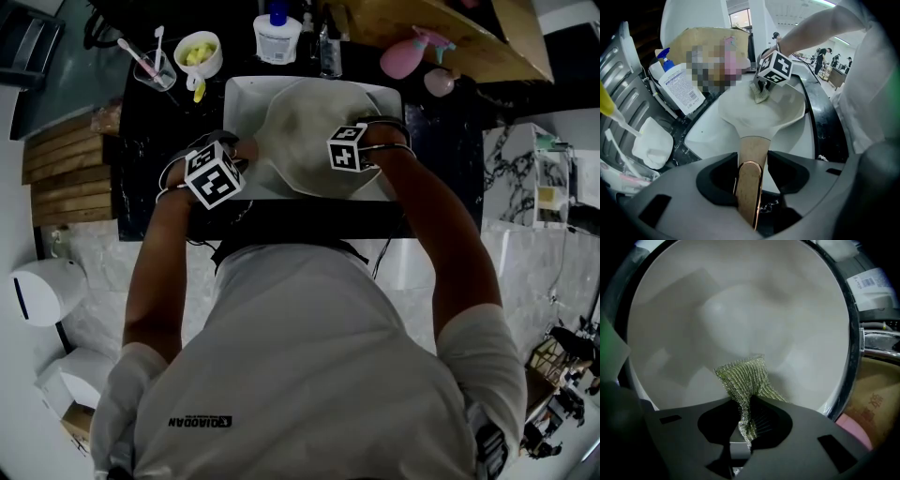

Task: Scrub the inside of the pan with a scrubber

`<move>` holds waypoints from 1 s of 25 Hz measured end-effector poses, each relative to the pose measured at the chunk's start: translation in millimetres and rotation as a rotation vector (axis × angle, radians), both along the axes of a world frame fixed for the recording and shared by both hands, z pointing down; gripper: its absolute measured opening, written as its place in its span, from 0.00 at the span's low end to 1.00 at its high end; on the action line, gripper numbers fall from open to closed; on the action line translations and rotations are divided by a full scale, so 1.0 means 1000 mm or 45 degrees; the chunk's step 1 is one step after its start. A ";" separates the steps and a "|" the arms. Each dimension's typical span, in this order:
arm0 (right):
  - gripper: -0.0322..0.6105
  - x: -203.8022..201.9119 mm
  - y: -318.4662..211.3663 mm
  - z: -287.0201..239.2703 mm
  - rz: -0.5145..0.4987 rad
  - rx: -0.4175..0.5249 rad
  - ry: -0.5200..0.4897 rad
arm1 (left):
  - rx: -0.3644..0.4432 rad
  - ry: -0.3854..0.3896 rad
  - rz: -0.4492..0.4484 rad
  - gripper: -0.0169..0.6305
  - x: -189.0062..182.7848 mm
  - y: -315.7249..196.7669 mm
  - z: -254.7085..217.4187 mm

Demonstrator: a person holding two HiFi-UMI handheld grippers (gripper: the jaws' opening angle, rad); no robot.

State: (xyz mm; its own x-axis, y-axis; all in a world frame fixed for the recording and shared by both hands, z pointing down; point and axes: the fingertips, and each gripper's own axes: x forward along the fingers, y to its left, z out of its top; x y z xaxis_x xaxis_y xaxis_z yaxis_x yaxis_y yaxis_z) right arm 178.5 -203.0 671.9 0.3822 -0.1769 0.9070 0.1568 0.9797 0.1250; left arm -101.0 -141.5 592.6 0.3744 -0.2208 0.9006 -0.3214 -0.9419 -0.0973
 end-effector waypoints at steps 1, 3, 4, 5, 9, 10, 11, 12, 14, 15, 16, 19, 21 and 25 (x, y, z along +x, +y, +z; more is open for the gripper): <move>0.17 0.001 0.003 0.000 0.009 -0.016 -0.001 | 0.001 -0.001 0.000 0.35 0.000 0.000 0.000; 0.17 0.001 0.011 0.000 0.028 -0.054 -0.007 | 0.000 -0.002 -0.001 0.35 0.000 0.000 0.000; 0.17 0.001 0.016 0.000 0.043 -0.080 -0.013 | 0.000 -0.002 -0.001 0.35 0.000 0.000 0.000; 0.17 0.000 0.022 0.000 0.061 -0.109 -0.022 | 0.000 -0.001 -0.001 0.35 0.000 0.000 0.000; 0.17 -0.004 0.041 -0.001 0.128 -0.214 -0.057 | 0.001 -0.001 -0.001 0.35 0.000 0.000 0.000; 0.17 -0.004 0.045 -0.003 0.150 -0.233 -0.062 | 0.000 -0.002 -0.002 0.35 0.000 0.001 0.000; 0.17 -0.003 0.048 -0.006 0.179 -0.246 -0.060 | 0.000 -0.003 -0.002 0.35 0.000 0.001 0.000; 0.17 -0.002 0.051 -0.010 0.212 -0.258 -0.054 | 0.000 -0.003 -0.003 0.35 0.000 0.001 0.000; 0.17 -0.002 0.057 -0.013 0.266 -0.300 -0.058 | -0.001 -0.003 -0.003 0.35 0.000 0.000 0.000; 0.17 -0.004 0.062 -0.012 0.290 -0.332 -0.069 | -0.001 -0.003 -0.003 0.35 0.000 0.000 0.000; 0.17 -0.005 0.066 -0.011 0.315 -0.367 -0.081 | -0.001 -0.003 -0.003 0.35 0.000 0.000 0.000; 0.17 -0.011 0.078 -0.010 0.389 -0.460 -0.123 | -0.001 -0.004 -0.004 0.35 0.000 0.000 0.000; 0.17 -0.013 0.083 -0.010 0.422 -0.497 -0.142 | 0.000 -0.004 -0.005 0.35 0.000 0.000 0.000; 0.17 -0.018 0.091 -0.010 0.473 -0.561 -0.178 | -0.001 -0.004 -0.004 0.35 0.000 0.000 0.001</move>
